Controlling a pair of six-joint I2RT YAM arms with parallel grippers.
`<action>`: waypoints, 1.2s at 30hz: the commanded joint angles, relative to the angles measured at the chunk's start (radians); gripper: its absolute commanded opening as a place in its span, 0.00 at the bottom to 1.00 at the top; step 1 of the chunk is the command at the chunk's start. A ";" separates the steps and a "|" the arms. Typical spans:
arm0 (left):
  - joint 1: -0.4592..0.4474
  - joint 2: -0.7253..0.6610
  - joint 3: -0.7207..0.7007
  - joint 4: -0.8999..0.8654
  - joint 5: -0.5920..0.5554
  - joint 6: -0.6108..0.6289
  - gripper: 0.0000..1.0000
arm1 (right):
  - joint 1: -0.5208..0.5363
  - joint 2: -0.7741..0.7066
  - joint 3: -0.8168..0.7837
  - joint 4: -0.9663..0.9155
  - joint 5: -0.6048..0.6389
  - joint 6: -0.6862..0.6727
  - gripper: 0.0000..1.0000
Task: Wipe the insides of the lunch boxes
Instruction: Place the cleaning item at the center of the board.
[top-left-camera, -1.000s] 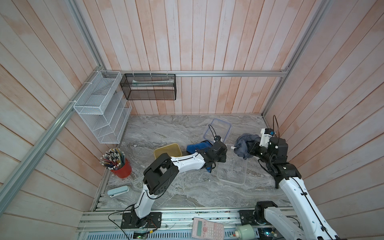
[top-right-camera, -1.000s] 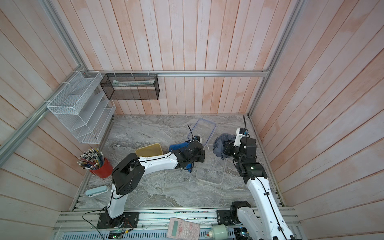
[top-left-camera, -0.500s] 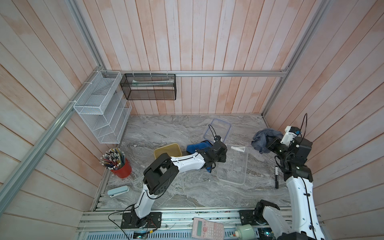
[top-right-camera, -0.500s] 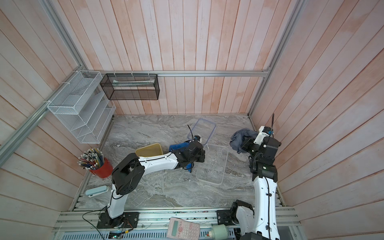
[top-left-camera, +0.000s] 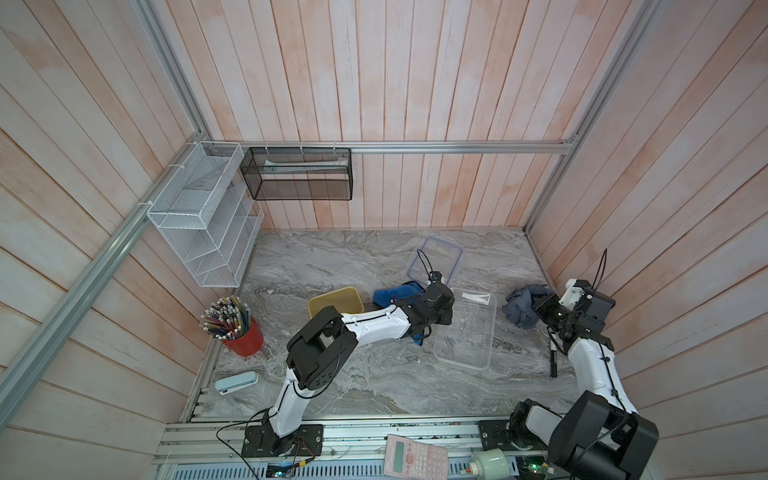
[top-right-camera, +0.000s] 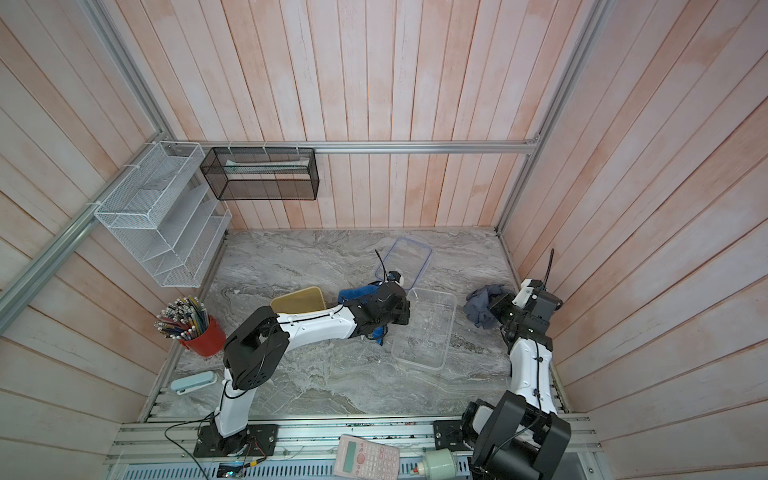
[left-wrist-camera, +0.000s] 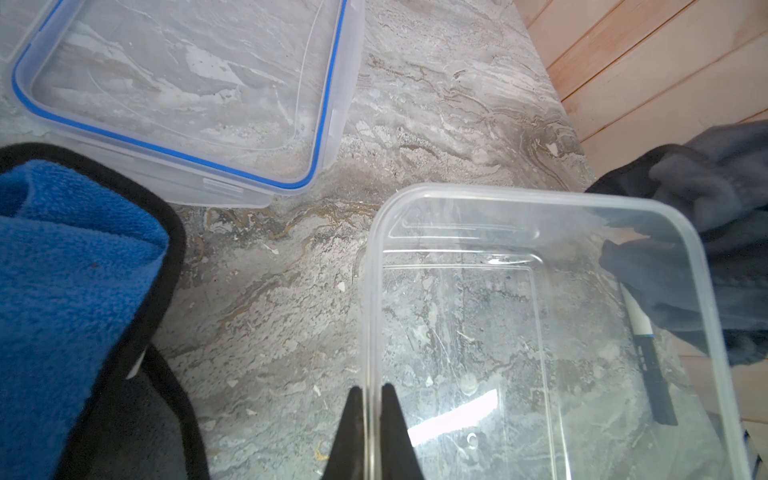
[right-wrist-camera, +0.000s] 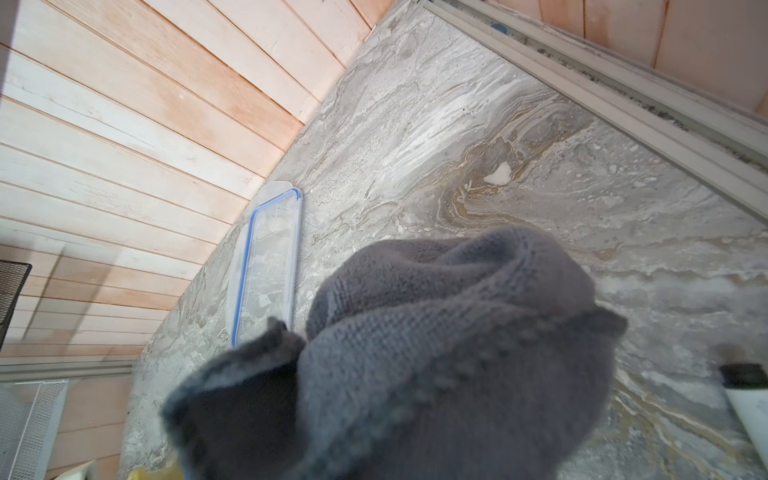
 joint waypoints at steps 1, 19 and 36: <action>-0.002 -0.017 0.028 0.005 -0.003 0.008 0.00 | -0.003 0.050 -0.001 0.118 -0.013 0.034 0.00; -0.002 0.017 0.086 -0.037 0.003 0.013 0.00 | -0.002 0.335 0.030 0.137 -0.037 -0.051 0.31; -0.001 0.040 0.117 -0.064 0.016 0.010 0.00 | -0.002 0.177 0.081 0.069 -0.025 -0.084 0.82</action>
